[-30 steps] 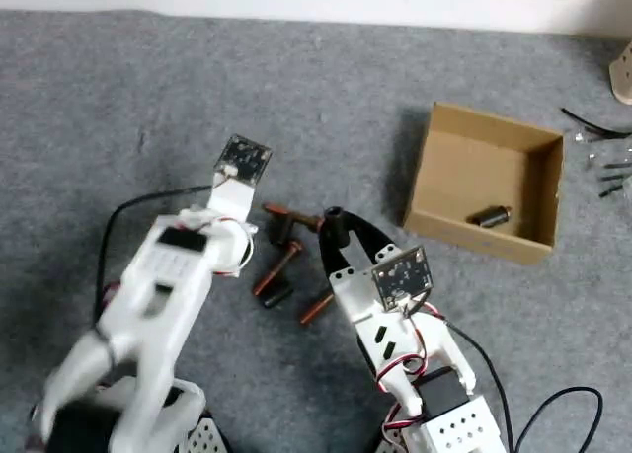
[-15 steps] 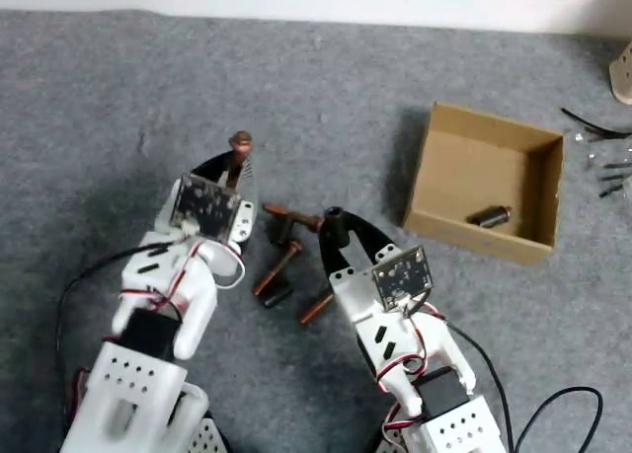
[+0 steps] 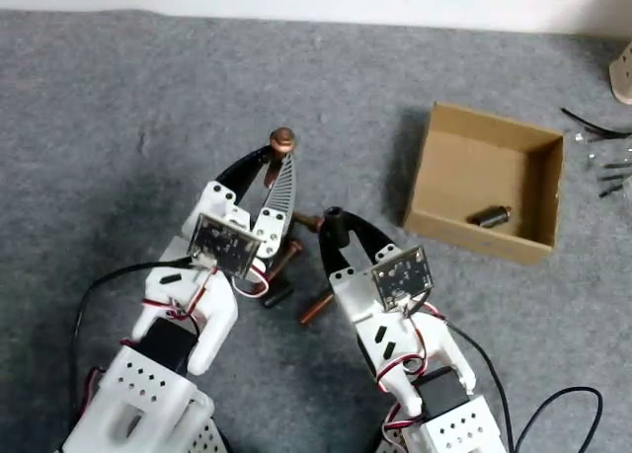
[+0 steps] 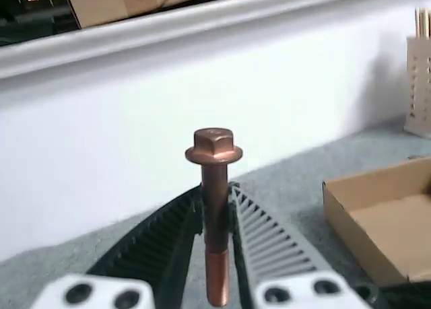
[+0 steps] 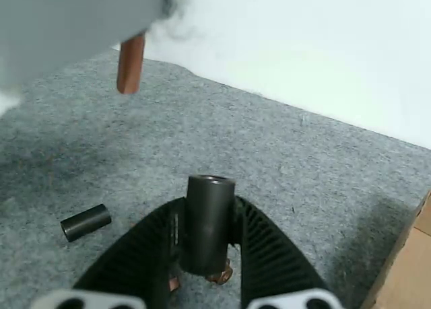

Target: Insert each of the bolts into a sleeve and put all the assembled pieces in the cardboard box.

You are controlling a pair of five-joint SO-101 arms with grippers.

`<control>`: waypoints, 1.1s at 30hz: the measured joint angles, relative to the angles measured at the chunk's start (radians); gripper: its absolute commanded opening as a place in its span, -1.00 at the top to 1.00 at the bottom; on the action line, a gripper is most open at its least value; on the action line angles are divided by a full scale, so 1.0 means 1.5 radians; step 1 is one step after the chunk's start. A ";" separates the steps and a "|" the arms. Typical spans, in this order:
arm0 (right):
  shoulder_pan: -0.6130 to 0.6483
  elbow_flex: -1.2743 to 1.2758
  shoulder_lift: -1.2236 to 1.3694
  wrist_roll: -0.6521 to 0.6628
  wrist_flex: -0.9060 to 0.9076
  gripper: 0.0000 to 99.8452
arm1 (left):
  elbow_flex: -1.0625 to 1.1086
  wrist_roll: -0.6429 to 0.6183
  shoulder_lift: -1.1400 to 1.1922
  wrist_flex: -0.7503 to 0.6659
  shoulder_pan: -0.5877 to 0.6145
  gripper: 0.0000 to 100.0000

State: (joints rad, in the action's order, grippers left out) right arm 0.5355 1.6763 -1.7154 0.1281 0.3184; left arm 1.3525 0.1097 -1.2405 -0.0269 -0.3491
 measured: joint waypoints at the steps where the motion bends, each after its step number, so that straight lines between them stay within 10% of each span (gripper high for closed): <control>1: 0.000 0.000 0.000 0.000 0.000 0.99 | 0.012 0.000 0.000 -0.027 0.000 0.99; 13: 0.000 0.000 0.000 0.000 0.000 0.99 | 0.180 0.001 0.000 -0.387 0.000 0.99; 33: 0.000 0.000 0.000 0.000 0.000 0.99 | 0.216 0.001 -0.007 -0.409 -0.010 0.99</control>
State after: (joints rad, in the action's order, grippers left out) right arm 0.5355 1.6763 -1.7154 0.1281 0.3184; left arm 1.6763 0.1112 -1.2513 -0.6406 -0.3644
